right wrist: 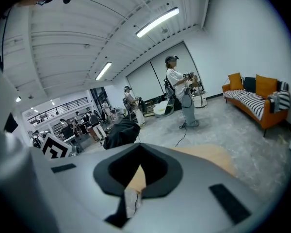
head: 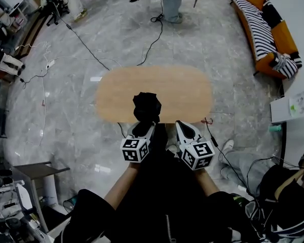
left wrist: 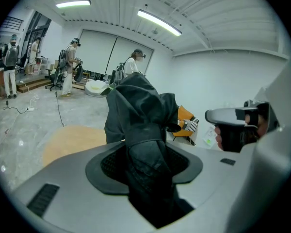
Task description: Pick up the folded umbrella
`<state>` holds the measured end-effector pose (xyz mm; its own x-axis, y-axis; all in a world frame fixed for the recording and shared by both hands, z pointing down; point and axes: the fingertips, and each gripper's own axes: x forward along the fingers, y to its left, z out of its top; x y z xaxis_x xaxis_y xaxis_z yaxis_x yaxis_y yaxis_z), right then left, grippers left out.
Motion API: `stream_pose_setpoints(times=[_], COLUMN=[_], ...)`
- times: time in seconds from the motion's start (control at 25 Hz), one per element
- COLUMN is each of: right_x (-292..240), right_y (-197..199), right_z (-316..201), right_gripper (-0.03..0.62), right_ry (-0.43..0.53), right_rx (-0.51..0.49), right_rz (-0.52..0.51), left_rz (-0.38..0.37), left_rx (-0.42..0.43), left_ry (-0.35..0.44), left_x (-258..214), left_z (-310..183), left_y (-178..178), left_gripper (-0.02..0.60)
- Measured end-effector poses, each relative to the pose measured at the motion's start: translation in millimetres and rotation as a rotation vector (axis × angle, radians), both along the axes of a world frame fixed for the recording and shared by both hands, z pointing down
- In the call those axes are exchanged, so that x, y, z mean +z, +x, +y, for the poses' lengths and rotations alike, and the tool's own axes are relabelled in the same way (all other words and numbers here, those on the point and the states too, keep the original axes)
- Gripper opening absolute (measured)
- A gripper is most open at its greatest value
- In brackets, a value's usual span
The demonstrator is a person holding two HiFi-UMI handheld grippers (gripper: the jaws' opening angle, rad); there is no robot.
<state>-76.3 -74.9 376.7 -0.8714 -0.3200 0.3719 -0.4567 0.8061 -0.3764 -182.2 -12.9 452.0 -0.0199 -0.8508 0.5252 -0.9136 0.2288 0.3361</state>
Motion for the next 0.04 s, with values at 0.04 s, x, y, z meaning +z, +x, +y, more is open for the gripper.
stream_pose_setpoints(times=[0.04], right_x=[0.8], right_y=[-0.1], right_z=[0.6], right_gripper=[0.009], right_ry=[-0.003], right_rx=[0.002], right_rz=[0.003], left_rz=[0.003], left_rx=[0.0], left_ry=[-0.003], left_x=[1.3], left_z=[1.1], left_y=[-0.4], left_gripper=[0.202])
